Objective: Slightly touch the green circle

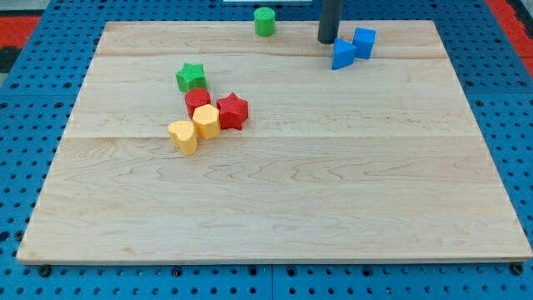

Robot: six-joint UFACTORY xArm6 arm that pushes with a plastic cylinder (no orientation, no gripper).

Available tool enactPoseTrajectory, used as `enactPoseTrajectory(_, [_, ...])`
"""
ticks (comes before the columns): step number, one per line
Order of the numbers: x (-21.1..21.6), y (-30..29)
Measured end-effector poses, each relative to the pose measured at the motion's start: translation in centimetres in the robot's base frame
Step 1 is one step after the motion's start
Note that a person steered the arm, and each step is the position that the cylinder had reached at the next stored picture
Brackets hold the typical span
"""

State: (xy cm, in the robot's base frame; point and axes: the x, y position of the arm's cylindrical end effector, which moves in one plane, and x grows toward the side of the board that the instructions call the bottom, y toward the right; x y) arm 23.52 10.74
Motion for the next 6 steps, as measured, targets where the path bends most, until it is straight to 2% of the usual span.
enactPoseTrajectory(2, [-4.2, -0.4])
enactPoseTrajectory(3, [-4.3, -2.6])
enactPoseTrajectory(4, [-3.1, -8.7])
enactPoseTrajectory(5, [3.4, -12.6])
enactPoseTrajectory(6, [5.7, -16.6])
